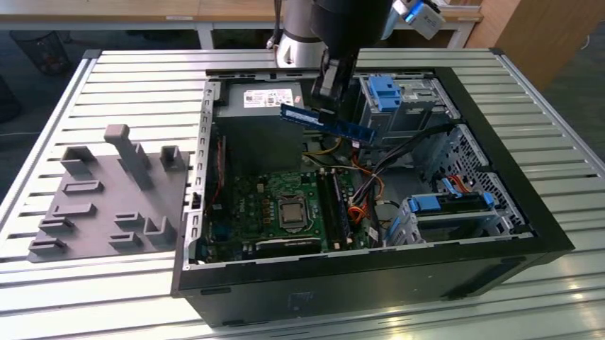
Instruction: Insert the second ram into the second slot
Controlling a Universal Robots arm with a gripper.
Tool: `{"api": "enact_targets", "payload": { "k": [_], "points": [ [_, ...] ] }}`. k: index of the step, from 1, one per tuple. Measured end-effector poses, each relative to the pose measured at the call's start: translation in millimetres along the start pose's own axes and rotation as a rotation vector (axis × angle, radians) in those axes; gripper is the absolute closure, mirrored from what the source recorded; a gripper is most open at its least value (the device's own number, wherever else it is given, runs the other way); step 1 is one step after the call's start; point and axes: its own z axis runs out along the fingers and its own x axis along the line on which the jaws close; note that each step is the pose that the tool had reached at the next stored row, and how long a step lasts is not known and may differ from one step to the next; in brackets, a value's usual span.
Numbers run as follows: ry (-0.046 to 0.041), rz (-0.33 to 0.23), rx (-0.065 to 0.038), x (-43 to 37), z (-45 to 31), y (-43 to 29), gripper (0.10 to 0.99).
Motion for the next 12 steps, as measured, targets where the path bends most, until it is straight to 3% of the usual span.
{"api": "enact_targets", "payload": {
  "k": [3, 4, 12],
  "points": [
    [-0.0011, 0.044, 0.001, 0.0, 0.4, 0.0, 0.973],
    [-0.0022, 0.082, 0.001, 0.0, 0.6, 0.0, 0.973],
    [-0.005, 0.175, 0.002, 0.0, 1.1, -0.1, 0.973]
  ]
}}
